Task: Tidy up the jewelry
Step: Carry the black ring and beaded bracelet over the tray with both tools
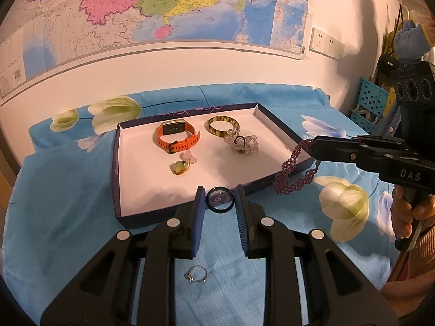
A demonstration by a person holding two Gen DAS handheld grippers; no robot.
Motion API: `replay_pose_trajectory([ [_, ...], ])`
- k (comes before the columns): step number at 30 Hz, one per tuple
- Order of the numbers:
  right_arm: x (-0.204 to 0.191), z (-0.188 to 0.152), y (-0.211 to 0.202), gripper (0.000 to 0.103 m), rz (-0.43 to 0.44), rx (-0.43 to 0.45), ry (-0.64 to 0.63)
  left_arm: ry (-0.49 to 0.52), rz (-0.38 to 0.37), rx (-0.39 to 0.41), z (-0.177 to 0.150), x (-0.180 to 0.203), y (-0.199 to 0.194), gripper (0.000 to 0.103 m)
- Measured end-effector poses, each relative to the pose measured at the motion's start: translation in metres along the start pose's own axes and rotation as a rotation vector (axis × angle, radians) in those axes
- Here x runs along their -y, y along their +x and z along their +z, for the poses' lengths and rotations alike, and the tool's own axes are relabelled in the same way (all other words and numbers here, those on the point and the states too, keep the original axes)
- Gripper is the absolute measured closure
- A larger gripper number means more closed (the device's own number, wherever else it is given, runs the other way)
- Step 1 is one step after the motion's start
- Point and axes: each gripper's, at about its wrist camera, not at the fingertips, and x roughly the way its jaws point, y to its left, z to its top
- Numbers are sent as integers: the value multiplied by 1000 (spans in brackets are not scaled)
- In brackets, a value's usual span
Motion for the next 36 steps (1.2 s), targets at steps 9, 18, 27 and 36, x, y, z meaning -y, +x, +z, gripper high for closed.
replay_pose_trajectory([
  [9,8,10,8,101,4,7,17,-5,14,13,9,-3,7,80],
  [18,18,22,15,101,-23,15,28,-14,25,13,17,-10,16,80],
  [27,28,25,28,101,-32,-3,46,-19,33,8,23,-14,25,80],
  [36,34,27,39,101,-40,-19,59,-25,47,-4,26,-17,36,80],
])
